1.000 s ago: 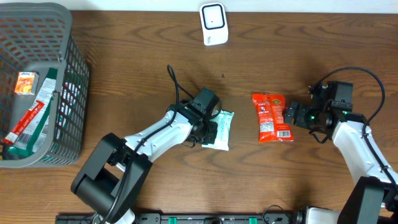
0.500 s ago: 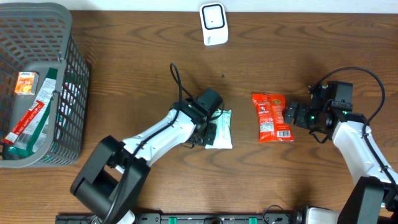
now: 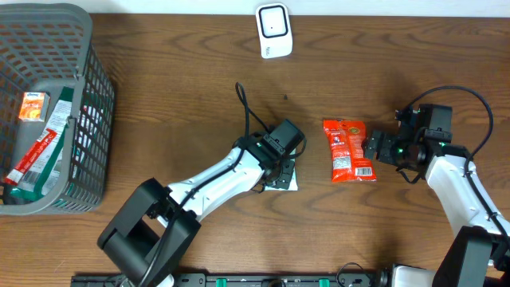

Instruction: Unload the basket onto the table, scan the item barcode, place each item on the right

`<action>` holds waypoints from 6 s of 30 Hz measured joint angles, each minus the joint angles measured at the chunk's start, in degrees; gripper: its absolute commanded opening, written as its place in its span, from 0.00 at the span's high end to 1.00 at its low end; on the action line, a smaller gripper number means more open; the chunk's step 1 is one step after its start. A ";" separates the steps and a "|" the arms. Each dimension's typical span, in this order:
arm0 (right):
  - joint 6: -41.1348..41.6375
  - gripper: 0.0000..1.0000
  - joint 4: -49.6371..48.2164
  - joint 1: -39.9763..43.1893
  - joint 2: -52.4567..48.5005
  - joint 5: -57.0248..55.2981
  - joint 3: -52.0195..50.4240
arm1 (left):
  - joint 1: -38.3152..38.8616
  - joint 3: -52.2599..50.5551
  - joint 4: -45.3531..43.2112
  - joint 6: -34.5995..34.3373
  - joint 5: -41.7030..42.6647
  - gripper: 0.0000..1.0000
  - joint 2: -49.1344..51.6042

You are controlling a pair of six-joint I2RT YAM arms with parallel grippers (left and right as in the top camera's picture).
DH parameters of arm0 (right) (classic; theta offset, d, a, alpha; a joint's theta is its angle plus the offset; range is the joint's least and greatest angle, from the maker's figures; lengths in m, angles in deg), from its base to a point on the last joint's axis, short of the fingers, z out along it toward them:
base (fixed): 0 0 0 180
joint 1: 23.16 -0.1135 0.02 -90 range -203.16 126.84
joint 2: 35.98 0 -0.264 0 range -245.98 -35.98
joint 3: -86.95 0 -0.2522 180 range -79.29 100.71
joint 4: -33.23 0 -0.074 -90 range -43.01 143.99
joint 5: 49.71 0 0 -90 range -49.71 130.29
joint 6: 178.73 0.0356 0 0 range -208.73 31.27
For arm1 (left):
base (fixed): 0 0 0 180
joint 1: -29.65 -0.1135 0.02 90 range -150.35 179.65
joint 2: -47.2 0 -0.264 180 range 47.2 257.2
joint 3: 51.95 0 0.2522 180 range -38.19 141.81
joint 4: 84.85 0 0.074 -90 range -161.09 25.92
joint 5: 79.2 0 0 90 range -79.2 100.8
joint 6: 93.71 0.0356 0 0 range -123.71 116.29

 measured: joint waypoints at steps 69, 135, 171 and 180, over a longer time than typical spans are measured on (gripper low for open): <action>0.00 0.01 0.00 0.00 0.00 0.00 0.00 | 4.87 0.61 -12.37 1.97 -10.21 0.90 4.31; 0.00 0.01 0.07 0.00 0.00 0.00 0.00 | -2.62 -2.60 -7.80 -16.50 0.39 0.81 3.28; 0.00 0.01 0.11 0.00 0.00 -0.02 0.00 | 0.26 -2.49 -25.97 -5.99 2.80 0.75 7.45; 0.00 0.01 0.09 0.00 0.00 0.00 0.00 | 1.18 -2.51 -28.76 -0.02 2.01 0.75 7.82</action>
